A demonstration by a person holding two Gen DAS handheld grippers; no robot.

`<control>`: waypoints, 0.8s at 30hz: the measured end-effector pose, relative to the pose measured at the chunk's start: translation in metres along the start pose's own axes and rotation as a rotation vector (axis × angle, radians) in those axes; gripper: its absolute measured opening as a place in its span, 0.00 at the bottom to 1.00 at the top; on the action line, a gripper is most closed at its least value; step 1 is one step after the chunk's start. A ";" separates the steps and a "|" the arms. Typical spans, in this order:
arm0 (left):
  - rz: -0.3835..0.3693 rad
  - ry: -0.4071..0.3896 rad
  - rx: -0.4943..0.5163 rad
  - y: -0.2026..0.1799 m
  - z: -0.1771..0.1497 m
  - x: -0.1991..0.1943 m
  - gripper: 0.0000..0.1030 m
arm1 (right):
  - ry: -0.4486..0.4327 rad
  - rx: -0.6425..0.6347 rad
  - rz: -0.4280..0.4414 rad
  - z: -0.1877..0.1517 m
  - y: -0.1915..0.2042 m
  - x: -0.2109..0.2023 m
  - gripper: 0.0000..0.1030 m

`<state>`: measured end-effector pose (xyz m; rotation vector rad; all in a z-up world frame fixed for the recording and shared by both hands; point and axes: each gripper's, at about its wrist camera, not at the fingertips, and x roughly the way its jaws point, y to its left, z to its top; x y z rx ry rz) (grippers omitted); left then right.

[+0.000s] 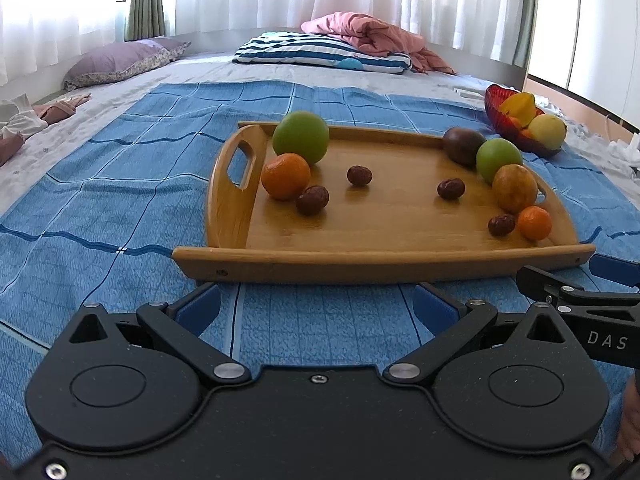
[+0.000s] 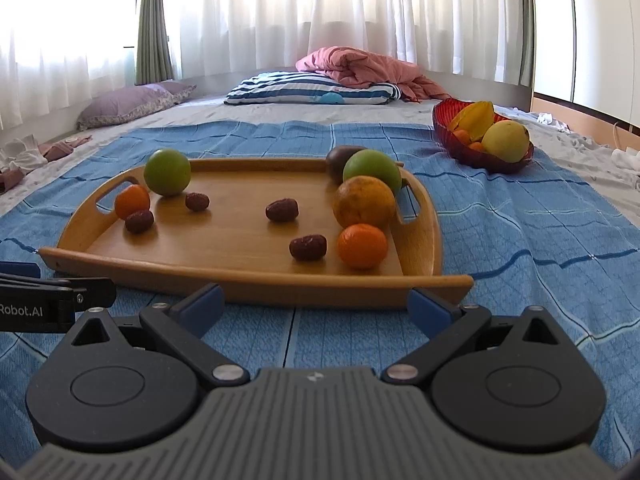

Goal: Organize fruits

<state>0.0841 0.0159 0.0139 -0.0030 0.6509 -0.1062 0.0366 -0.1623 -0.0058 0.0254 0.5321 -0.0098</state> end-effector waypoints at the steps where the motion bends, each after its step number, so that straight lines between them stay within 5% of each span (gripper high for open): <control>1: 0.001 -0.001 0.003 0.000 -0.001 0.000 1.00 | 0.001 0.002 0.000 -0.001 0.000 0.000 1.00; 24: 0.021 0.021 0.024 -0.002 -0.021 0.009 1.00 | 0.032 -0.015 -0.014 -0.023 0.001 0.006 1.00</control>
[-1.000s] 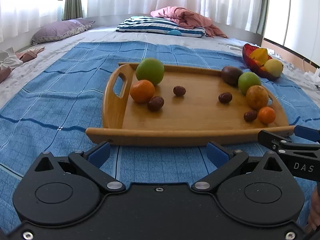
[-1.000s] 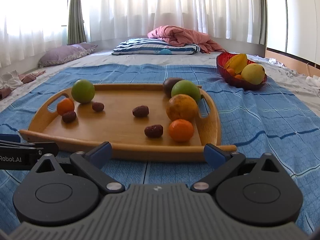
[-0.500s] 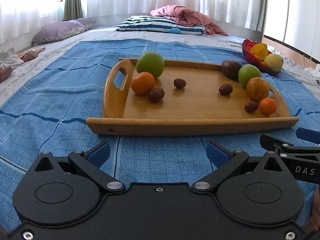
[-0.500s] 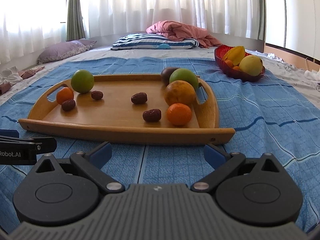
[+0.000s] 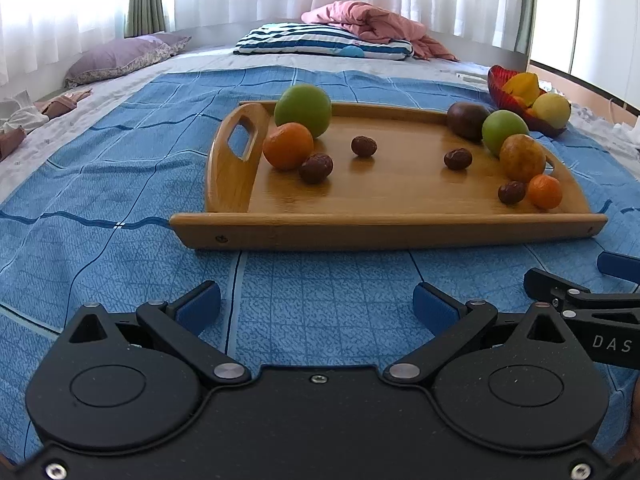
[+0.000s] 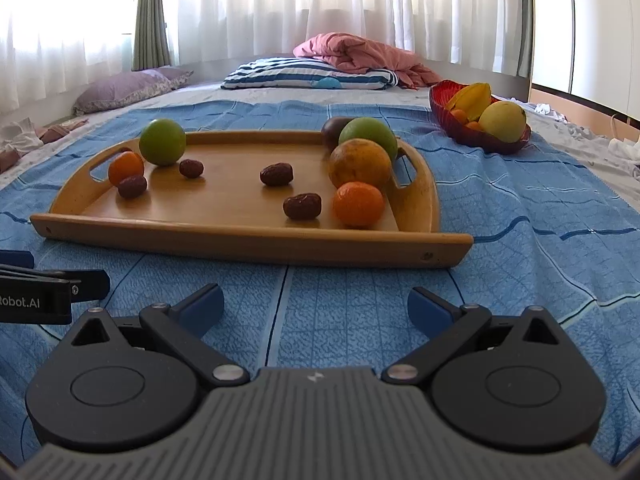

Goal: Organize fruits

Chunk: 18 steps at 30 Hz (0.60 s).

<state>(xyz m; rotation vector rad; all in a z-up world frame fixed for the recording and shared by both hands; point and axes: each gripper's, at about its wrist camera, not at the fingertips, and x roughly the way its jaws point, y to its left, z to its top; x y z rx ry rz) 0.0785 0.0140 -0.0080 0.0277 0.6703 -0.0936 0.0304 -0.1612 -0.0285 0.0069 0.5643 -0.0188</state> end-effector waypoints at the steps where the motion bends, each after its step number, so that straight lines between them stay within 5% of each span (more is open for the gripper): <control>1: 0.000 0.000 0.001 0.000 0.000 0.000 1.00 | -0.001 -0.004 0.000 -0.001 0.001 0.001 1.00; 18: -0.011 -0.007 -0.011 0.002 -0.004 0.004 1.00 | -0.006 -0.027 0.012 -0.005 0.003 0.006 1.00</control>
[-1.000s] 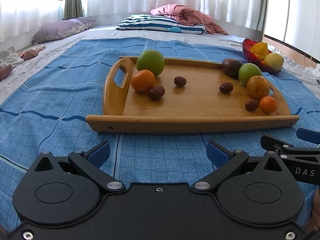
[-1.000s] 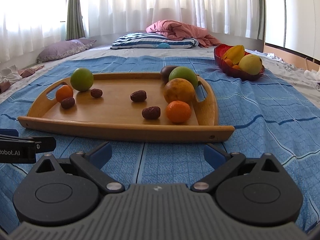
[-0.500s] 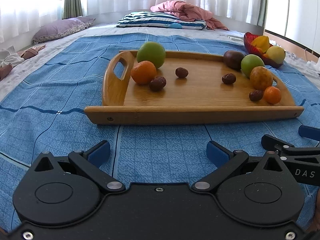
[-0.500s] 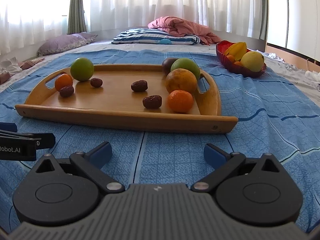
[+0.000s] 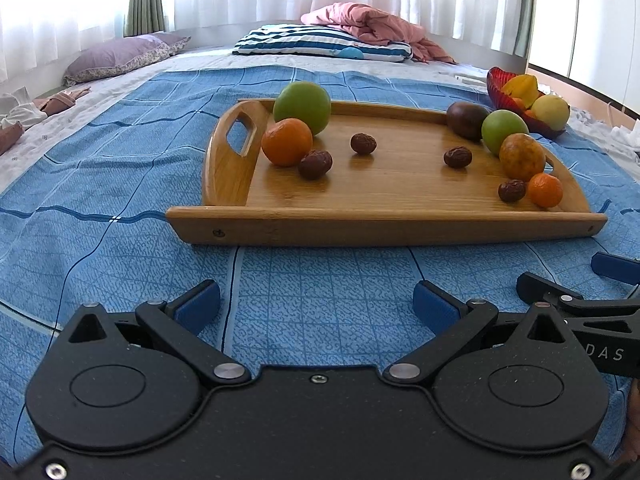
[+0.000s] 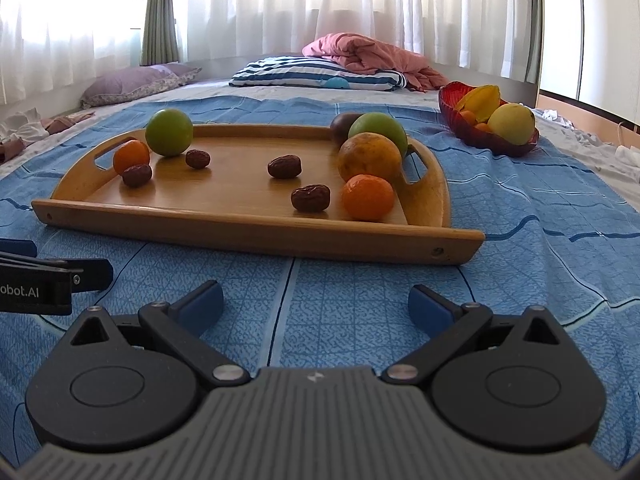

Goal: Organize fruits

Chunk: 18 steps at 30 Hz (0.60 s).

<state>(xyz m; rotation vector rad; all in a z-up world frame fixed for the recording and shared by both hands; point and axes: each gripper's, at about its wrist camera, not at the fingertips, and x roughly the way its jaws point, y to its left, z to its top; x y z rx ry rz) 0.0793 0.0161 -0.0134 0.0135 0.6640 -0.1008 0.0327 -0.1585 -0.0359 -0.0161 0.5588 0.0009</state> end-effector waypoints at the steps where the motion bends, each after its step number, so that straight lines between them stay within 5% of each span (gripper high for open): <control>1: -0.001 0.000 -0.001 0.001 0.000 0.000 1.00 | -0.001 -0.001 -0.001 0.000 0.000 0.000 1.00; 18: -0.004 0.001 -0.001 0.001 -0.001 0.000 1.00 | -0.005 -0.005 -0.001 -0.001 0.000 0.000 1.00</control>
